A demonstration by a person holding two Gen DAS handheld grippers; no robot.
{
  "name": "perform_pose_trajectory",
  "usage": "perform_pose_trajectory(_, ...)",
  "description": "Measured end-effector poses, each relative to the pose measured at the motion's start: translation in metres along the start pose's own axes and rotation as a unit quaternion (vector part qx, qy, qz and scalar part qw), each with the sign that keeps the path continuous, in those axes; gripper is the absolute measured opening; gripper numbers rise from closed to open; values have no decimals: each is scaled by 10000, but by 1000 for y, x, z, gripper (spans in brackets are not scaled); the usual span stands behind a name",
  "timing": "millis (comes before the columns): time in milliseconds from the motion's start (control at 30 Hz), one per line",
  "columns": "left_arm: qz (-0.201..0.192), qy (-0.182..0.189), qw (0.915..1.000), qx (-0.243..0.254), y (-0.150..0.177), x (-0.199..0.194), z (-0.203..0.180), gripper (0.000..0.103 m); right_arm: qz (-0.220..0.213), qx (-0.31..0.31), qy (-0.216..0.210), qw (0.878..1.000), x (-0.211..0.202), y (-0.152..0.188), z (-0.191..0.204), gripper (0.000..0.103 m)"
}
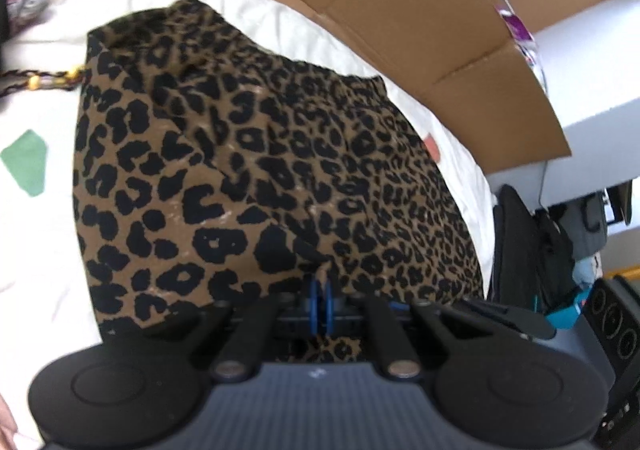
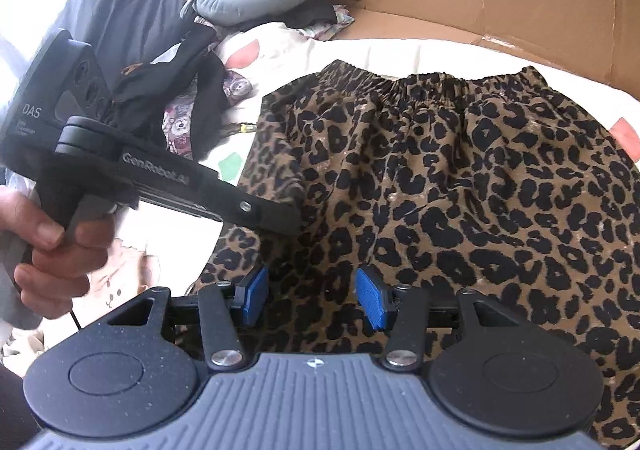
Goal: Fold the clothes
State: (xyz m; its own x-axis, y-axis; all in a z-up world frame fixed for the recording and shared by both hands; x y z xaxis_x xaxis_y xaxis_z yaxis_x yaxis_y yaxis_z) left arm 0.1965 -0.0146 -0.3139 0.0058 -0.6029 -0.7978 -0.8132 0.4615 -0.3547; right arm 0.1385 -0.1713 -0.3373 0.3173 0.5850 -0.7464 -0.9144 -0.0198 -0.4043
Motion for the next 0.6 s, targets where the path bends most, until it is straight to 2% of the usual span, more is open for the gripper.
perform_pose_trajectory(400,61,212,9997,105,-2,11,-16,5,141,53,-191,9997,16,0,8,56)
perform_pose_trajectory(467,85,230,9997,88,0,12,-15,5,153,155,-244,9995,17,-2,6,51)
perform_pose_trajectory(500,95,245,9996,73,0,12,-14,5,159,178,-255,9994,18,-2,5,46)
perform_pose_trajectory(533,99,265,9996,54,1,12,-14,5,165,200,-266,9993,18,-3,4,35)
perform_pose_trajectory(600,102,295,9995,18,1,12,-12,5,205,218,-206,9993,21,-2,2,23)
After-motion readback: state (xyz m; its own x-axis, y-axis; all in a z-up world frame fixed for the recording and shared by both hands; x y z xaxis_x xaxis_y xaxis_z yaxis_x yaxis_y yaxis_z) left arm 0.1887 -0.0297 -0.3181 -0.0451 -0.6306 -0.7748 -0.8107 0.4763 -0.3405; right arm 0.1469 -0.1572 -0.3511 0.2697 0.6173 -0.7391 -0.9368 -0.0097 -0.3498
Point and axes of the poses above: each gripper's, at about its wrist camera, not at the fingertips, and x roughly the way its jaws point, z to its left, y to its underside, the point moved 2 cm from there along x, roughly the way its jaws point, and after that the axes turned 14 degrees about x, right-handed, at the moved point
